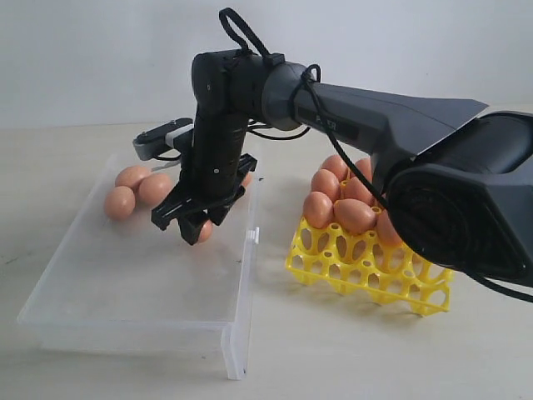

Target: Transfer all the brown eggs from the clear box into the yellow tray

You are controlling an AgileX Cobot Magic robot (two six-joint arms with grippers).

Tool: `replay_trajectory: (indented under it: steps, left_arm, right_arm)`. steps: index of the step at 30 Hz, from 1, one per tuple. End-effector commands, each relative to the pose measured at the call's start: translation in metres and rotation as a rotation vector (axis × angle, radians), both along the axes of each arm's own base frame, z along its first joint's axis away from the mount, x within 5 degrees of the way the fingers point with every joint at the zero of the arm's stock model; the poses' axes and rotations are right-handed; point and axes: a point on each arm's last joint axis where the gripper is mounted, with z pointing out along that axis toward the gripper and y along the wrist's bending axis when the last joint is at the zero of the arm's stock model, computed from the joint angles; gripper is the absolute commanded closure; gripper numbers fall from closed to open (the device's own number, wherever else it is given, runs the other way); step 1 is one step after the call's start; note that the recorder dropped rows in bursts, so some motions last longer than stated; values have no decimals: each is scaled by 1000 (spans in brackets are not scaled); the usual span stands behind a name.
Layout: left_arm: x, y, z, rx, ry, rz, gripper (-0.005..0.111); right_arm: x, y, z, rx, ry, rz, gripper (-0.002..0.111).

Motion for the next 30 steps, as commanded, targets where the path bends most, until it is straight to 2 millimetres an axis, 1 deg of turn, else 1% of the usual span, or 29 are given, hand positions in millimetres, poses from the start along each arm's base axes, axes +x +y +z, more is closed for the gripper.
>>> replay_trajectory:
  steps: [1,2,3,4,6,10,15,18,26,30]
  left_arm:
    - [0,-1,2,-9,-17,-6,107]
    - [0,-1,2,-9,-17,-6,107]
    - [0,-1,2,-9,-17,-6,107]
    - [0,-1,2,-9,-17,-6,107]
    - [0,-1,2,-9,-17,-6,107]
    - [0,-1,2,-9,-17,-6,107]
    - [0,-1,2,-9,-17,-6,107]
    - [0,-1,2,-9,-17,-6,107]
    - [0,-1,2,-9,-17,-6,107]
    - [0,-1,2,-9,-17,-6,107]
  right_arm:
    - [-1,1,10,23,-5,5,92]
    - [-1,1,10,26,0,-9,79]
    - [-1,1,10,26,1,-15,73]
    - [-1,1,10,26,3,-22,60]
    - [-1,1,10,27,8,-41,51]
    - [-1,1,14,34,7,-55,50]
    - [-2,0,31,60,-12,-59,50]
    - [-4,2,36,86,4,-81,50]
    - [-6,6,33,130,70,-204,50]
    - [-8,10,34,161,97,-213,52]
